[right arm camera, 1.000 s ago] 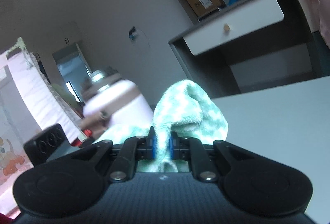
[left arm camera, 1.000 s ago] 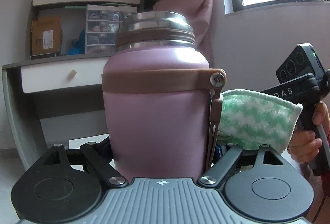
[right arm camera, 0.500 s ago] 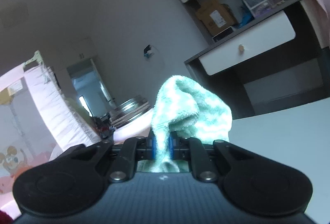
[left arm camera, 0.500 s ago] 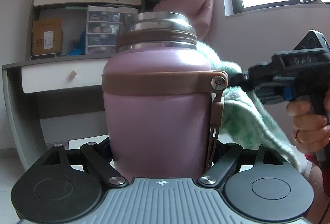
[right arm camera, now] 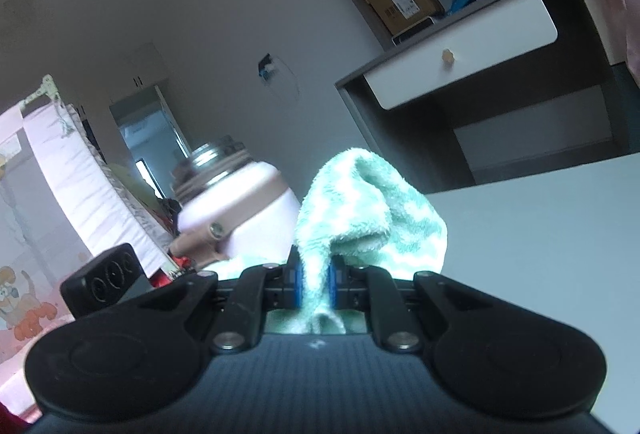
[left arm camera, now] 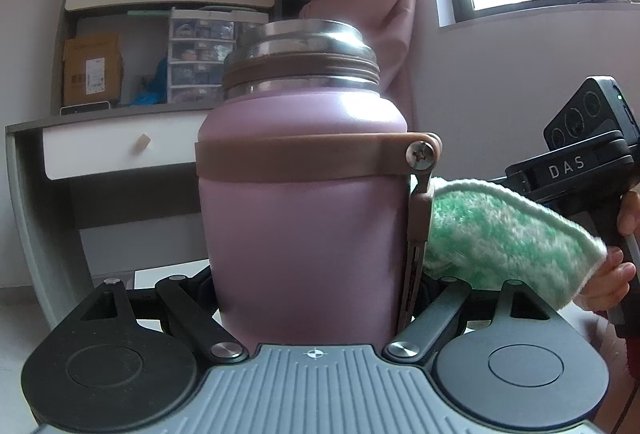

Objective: Clean container
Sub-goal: 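Keep wiping the bottle side with the towel in the right gripper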

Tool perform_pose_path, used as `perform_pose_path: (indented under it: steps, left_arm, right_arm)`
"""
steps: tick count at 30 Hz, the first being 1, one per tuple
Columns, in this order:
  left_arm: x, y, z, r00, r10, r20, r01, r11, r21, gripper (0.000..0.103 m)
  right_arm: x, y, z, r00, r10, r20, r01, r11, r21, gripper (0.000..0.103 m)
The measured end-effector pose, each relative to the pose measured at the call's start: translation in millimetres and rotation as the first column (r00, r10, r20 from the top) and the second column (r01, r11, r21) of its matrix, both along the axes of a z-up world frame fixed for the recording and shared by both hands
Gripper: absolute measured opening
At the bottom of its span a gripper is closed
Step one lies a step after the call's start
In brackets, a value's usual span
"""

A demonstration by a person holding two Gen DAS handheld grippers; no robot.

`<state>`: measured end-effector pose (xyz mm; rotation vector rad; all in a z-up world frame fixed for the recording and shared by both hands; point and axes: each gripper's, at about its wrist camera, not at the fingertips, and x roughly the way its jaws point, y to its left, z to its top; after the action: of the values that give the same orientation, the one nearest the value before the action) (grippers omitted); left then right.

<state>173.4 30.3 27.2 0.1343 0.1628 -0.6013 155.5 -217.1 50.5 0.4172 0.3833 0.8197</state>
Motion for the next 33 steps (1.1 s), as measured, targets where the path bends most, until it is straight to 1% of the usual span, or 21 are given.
perform_pose_path:
  steps: [4, 6, 9, 11, 13, 15, 20, 29, 31, 33]
  left_arm:
    - [0, -3, 1, 1.0, 0.001, -0.001, -0.001, 1.0, 0.002, 0.085]
    - [0, -6, 2, 1.0, -0.001, -0.003, 0.001, 1.0, -0.008, 0.085]
    - [1, -6, 2, 1.0, 0.003, -0.003, -0.003, 1.0, -0.011, 0.085]
    - [1, -4, 2, 1.0, -0.001, -0.003, 0.0, 1.0, -0.014, 0.085]
    - [1, -4, 1, 1.0, -0.001, -0.004, 0.0, 1.0, -0.018, 0.085]
    - [2, -3, 1, 1.0, -0.002, -0.006, 0.002, 1.0, -0.023, 0.085]
    - [2, -5, 0, 1.0, 0.005, -0.007, -0.006, 1.0, -0.027, 0.085]
    - [5, -3, 1, 1.0, 0.006, -0.006, -0.007, 1.0, -0.016, 0.085]
    - [5, -3, 1, 1.0, 0.007, -0.005, -0.007, 1.0, -0.015, 0.085]
    - [5, -1, 1, 1.0, 0.006, -0.006, -0.006, 1.0, -0.025, 0.085]
  right_arm:
    - [-1, 1, 3, 1.0, -0.017, -0.002, 0.017, 1.0, -0.025, 0.012]
    - [-6, -2, 6, 0.999, -0.027, 0.022, 0.026, 1.0, 0.016, 0.012]
    - [-12, -8, 10, 0.998, -0.02, 0.067, 0.012, 0.993, 0.119, 0.012]
    - [-14, -9, 12, 0.996, -0.007, 0.084, -0.005, 0.988, 0.152, 0.012]
    - [-12, -6, 12, 0.996, 0.015, 0.086, -0.028, 0.988, 0.15, 0.012]
    - [-10, -4, 10, 0.997, 0.014, 0.078, -0.024, 0.991, 0.133, 0.012]
    - [-1, -5, 0, 1.0, 0.013, 0.022, -0.015, 0.994, 0.106, 0.012]
    - [3, 4, -3, 1.0, -0.022, 0.004, 0.022, 1.0, -0.013, 0.012]
    - [2, 4, -3, 1.0, -0.026, 0.003, 0.026, 0.999, -0.026, 0.012]
    - [1, 3, -2, 1.0, -0.028, 0.003, 0.028, 0.999, -0.017, 0.012]
